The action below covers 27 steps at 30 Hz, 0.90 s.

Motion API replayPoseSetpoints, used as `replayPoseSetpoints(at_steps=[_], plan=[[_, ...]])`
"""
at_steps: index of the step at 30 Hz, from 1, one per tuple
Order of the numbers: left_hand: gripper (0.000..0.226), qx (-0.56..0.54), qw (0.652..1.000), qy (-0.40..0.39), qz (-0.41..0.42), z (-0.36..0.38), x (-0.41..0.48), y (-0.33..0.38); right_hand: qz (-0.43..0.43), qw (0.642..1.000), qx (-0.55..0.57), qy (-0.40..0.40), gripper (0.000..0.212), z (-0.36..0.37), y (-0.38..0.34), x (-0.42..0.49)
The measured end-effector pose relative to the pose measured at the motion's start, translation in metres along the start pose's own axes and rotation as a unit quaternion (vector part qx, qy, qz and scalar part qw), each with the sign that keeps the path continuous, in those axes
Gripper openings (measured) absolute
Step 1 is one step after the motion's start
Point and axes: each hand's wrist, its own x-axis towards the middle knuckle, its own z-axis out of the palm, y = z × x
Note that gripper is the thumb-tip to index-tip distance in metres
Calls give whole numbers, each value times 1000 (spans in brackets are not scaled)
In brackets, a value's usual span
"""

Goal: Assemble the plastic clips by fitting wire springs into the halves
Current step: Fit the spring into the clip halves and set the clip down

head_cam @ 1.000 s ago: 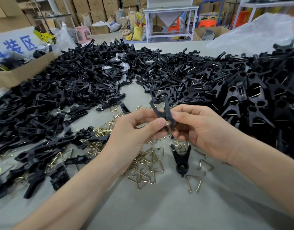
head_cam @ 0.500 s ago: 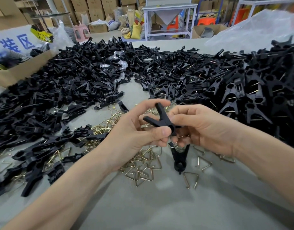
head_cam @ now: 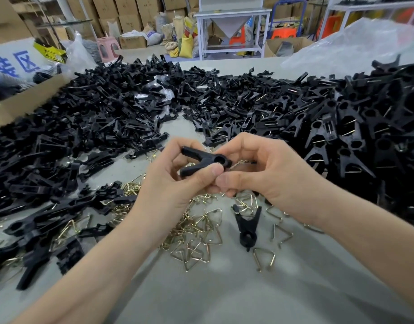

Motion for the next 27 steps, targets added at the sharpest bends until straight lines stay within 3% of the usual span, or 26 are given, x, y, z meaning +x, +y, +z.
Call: replayPoseSetpoints(at_steps=[5,9,11,14,17,20,24,27], plan=[[21,-35,999,-12,-30,-1,0,-3,-32,993,-108,28,22,-6,-1,2],[14,-94,991,-42,-88,0,2,6,-64,971,-229,-4,26,-16,-7,4],[28,-159,975,-57,-145,-1,3,11,-69,965,-252,-29,25,-23,-12,5],[29,-219,946,-82,-223,-1,1,13,-65,966,-240,-76,29,-29,-15,5],[36,-319,880,-161,-313,-2,-2,17,-49,969,-207,-126,32,-31,-15,5],[39,-373,836,-243,-319,-7,-4,19,-35,967,-193,-160,30,-34,-17,4],[41,-403,815,-265,-321,-3,-5,14,-26,965,-185,-185,32,-33,-20,2],[51,-365,851,-215,-311,-1,-4,11,-16,971,-177,-160,39,-33,-19,2]])
